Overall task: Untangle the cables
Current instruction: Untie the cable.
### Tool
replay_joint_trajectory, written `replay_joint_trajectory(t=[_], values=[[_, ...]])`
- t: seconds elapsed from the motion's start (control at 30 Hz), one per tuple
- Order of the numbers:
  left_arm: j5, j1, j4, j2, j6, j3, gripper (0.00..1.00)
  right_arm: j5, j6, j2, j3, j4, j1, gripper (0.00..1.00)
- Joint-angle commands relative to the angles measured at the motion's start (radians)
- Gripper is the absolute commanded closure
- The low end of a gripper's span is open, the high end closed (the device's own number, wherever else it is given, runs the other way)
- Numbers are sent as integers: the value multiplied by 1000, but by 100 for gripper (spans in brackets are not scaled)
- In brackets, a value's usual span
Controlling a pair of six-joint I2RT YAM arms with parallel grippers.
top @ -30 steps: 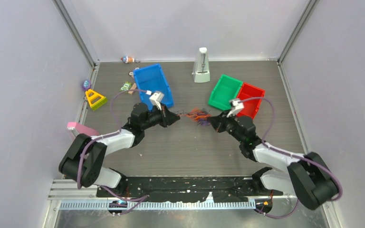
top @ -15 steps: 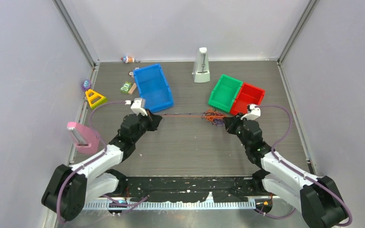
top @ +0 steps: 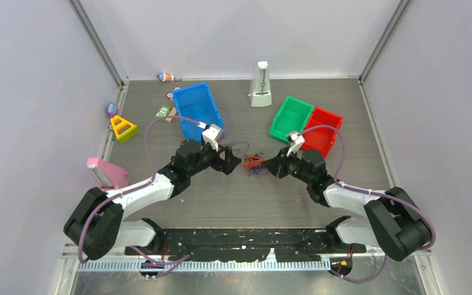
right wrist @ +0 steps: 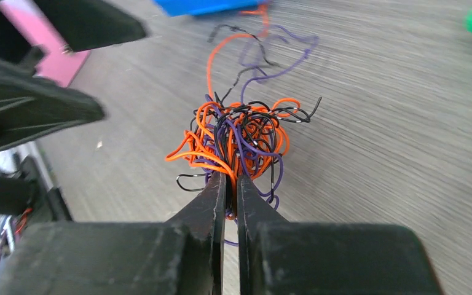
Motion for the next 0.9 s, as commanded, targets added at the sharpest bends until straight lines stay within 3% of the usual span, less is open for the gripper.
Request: replay_joint_trajectory(t=[0.0,0.33,0.4,0.47,0.6,0.67,0.7,0.73,0.8,0.87], values=[[142,-9,9,71,83,89,16,-122,-78,-3,82,100,75,94],[193,-39,-163,234,115,237,23,-175,-65,23,97,133,90,95],[246,-45,-173,260,118,267,38,-175,-63,23,98,135,89,95],[310,-47,-172,281,115,283,64,-169,-63,18,96,133,89,94],[400,-47,-137,296,106,285,98,-132,-69,0,91,119,89,94],[383,-47,-139,294,103,285,100,-112,-74,-9,91,102,89,91],[366,-48,-144,292,100,284,100,-104,-75,-16,91,93,88,78],[343,-46,-149,286,96,282,100,-86,-77,-20,87,84,88,59],[301,-36,-129,269,72,260,100,-44,-81,-41,75,68,89,38],[308,6,-60,251,16,216,100,9,-86,-81,59,47,89,29]])
